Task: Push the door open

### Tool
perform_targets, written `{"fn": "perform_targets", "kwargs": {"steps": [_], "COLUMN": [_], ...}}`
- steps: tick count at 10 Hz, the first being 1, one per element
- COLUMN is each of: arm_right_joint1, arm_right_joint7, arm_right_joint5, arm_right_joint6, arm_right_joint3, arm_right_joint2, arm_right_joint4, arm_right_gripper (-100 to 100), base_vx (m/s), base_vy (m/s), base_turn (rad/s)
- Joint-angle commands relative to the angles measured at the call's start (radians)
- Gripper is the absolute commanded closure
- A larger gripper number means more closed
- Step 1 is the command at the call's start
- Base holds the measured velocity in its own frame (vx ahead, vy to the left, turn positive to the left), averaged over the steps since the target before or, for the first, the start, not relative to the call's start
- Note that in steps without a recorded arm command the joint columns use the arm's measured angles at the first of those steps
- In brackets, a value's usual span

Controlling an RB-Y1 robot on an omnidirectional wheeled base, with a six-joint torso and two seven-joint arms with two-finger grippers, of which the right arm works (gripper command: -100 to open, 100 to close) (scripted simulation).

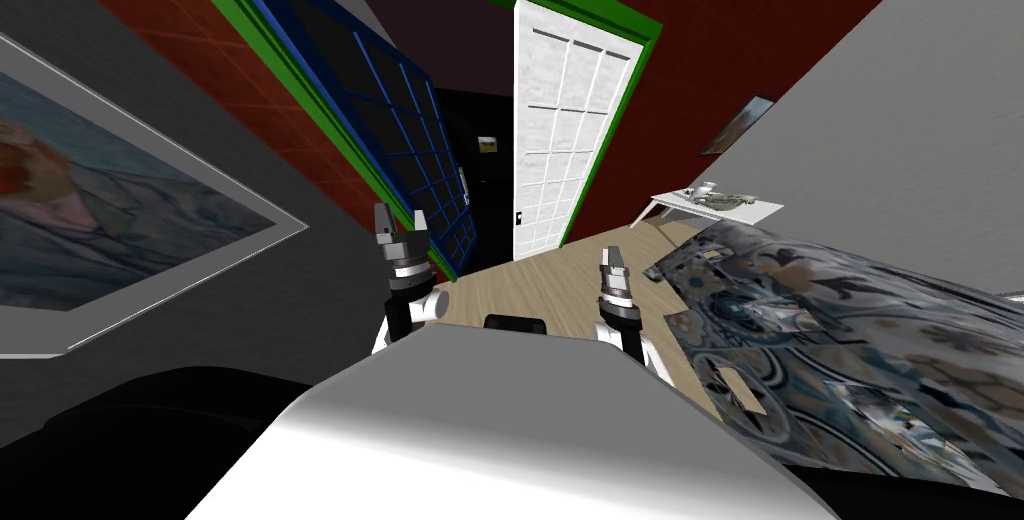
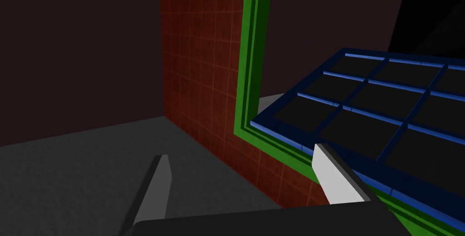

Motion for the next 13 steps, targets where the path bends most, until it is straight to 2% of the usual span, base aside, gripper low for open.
{"fn": "perform_targets", "kwargs": {"steps": [1, 3, 7, 8, 13], "arm_right_joint1": [0.000, 0.004, 0.008, 0.011, 0.017], "arm_right_joint7": [0.026, 0.068, 0.126, 0.156, 0.232], "arm_right_joint5": [0.019, 0.051, 0.097, 0.120, 0.179], "arm_right_joint6": [-0.019, -0.051, -0.095, -0.118, -0.176], "arm_right_joint3": [-0.011, -0.032, -0.063, -0.078, -0.118], "arm_right_joint2": [-0.002, -0.007, -0.012, -0.014, -0.016], "arm_right_joint4": [0.028, 0.076, 0.143, 0.178, 0.265], "arm_right_gripper": [-100, -100, -100, -100, -100], "base_vx": [0.097, 0.120, 0.126, 0.145, 0.120], "base_vy": [0.034, 0.021, 0.035, 0.034, 0.027], "base_turn": [0.047, 0.076, 0.061, 0.106, 0.065]}}
